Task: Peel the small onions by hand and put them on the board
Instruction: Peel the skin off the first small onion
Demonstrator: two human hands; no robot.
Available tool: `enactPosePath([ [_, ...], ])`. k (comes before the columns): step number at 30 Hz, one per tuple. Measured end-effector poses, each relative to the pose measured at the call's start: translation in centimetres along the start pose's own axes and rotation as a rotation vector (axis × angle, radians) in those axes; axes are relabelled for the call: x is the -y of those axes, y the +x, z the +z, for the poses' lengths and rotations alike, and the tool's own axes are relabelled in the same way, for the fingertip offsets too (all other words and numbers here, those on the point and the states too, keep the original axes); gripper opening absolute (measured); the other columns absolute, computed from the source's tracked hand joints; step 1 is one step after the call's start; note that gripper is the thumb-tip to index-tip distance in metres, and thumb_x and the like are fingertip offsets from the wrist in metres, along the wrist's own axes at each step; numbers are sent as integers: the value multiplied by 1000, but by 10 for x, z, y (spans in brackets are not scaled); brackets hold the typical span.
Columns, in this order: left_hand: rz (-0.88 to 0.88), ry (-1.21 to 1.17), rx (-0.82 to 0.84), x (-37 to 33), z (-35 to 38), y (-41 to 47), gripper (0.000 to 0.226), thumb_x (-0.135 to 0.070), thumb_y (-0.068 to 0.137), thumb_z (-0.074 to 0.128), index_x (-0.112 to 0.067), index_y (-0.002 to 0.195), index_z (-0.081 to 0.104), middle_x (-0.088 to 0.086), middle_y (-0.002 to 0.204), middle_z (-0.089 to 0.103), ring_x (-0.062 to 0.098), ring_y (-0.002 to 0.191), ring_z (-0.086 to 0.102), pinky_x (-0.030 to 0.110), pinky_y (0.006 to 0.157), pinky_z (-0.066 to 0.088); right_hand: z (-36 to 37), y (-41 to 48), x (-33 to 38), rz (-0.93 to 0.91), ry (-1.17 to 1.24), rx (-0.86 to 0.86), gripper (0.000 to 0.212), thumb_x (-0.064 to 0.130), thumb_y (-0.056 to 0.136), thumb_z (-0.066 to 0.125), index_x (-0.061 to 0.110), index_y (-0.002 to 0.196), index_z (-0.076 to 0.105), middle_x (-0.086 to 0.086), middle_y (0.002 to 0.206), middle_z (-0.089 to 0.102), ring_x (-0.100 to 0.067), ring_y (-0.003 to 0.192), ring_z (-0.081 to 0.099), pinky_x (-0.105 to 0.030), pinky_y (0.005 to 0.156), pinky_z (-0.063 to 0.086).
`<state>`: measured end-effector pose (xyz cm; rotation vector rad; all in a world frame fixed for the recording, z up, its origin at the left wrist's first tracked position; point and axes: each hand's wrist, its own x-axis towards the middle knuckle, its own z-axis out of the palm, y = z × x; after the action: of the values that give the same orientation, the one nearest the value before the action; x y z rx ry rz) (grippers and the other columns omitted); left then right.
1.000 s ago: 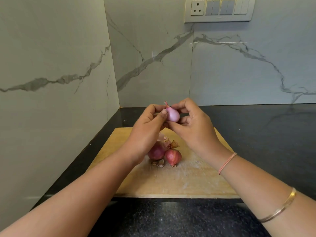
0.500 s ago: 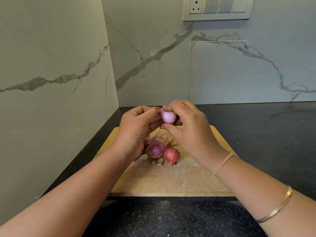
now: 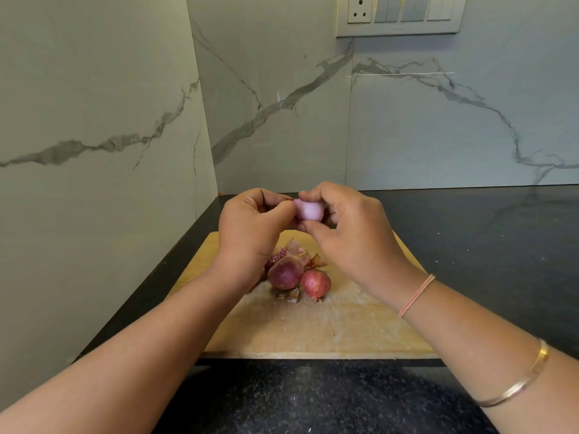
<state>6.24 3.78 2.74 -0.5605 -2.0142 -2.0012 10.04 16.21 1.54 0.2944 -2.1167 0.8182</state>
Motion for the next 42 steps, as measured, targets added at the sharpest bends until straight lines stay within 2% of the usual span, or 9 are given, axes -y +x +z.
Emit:
enactPosePath([
  [2, 35, 59, -4, 0, -1, 1, 13, -1, 78, 66, -9, 69, 66, 11, 71, 70, 27, 72, 70, 46, 79, 57, -2, 1, 1, 53, 66, 44, 25, 11, 81, 73, 12, 105, 67, -3, 95, 72, -17, 85, 69, -37, 75, 57],
  [7, 91, 138, -3, 1, -2, 2, 12, -4, 77, 68, -12, 68, 66, 14, 71, 69, 35, 76, 69, 52, 78, 55, -7, 4, 0, 145, 152, 99, 26, 13, 80, 74, 17, 105, 68, 5, 88, 70, -11, 82, 68, -21, 76, 54],
  [11, 117, 176, 2, 3, -3, 2, 14, -8, 76, 70, -15, 66, 65, 13, 71, 69, 34, 76, 69, 52, 75, 55, -9, 6, -2, 206, 262, 164, 27, 7, 82, 71, 16, 106, 68, 1, 101, 71, -10, 94, 67, -23, 85, 53],
  [15, 125, 183, 19, 5, -5, 4, 12, -10, 77, 70, -14, 67, 65, 14, 72, 70, 34, 77, 69, 54, 75, 55, -12, 9, -3, 238, 354, 226, 25, 3, 84, 67, 23, 100, 64, 3, 99, 70, -4, 88, 65, -18, 80, 50],
  [20, 80, 82, 36, 6, -4, 5, 13, -2, 80, 66, -8, 68, 64, 15, 74, 69, 27, 74, 71, 39, 75, 59, -13, 9, -5, 303, 508, 257, 25, 1, 87, 63, 24, 97, 63, 4, 91, 70, -4, 75, 62, -17, 68, 49],
  [27, -59, -223, 134, 4, -6, 4, 14, -3, 87, 62, -10, 78, 70, 4, 73, 73, 16, 75, 71, 23, 71, 56, -16, 9, -10, 398, 698, 228, 19, 0, 88, 61, 11, 103, 61, -4, 87, 71, -10, 69, 62, -20, 67, 52],
  [34, -139, -304, 133, 0, -4, 4, 16, 2, 84, 63, -6, 70, 67, 7, 73, 70, 17, 74, 69, 22, 74, 57, -9, 7, -8, 242, 435, 146, 27, 0, 77, 73, 19, 90, 59, 3, 92, 71, -5, 79, 67, -19, 77, 54],
  [39, -206, -328, 83, 0, 0, 3, 21, 7, 85, 58, -4, 67, 63, 10, 70, 67, 17, 69, 68, 22, 72, 57, -1, -2, -6, 65, 77, 47, 27, 11, 74, 79, 11, 98, 64, -6, 90, 72, -22, 81, 70, -44, 73, 56],
  [42, -170, -219, 42, 3, -1, 4, 23, 0, 75, 66, -14, 57, 66, 13, 74, 66, 27, 81, 67, 34, 81, 55, 0, -5, -4, -22, -4, 22, 26, 13, 77, 76, 9, 100, 64, -6, 87, 73, -22, 78, 70, -43, 67, 56],
])
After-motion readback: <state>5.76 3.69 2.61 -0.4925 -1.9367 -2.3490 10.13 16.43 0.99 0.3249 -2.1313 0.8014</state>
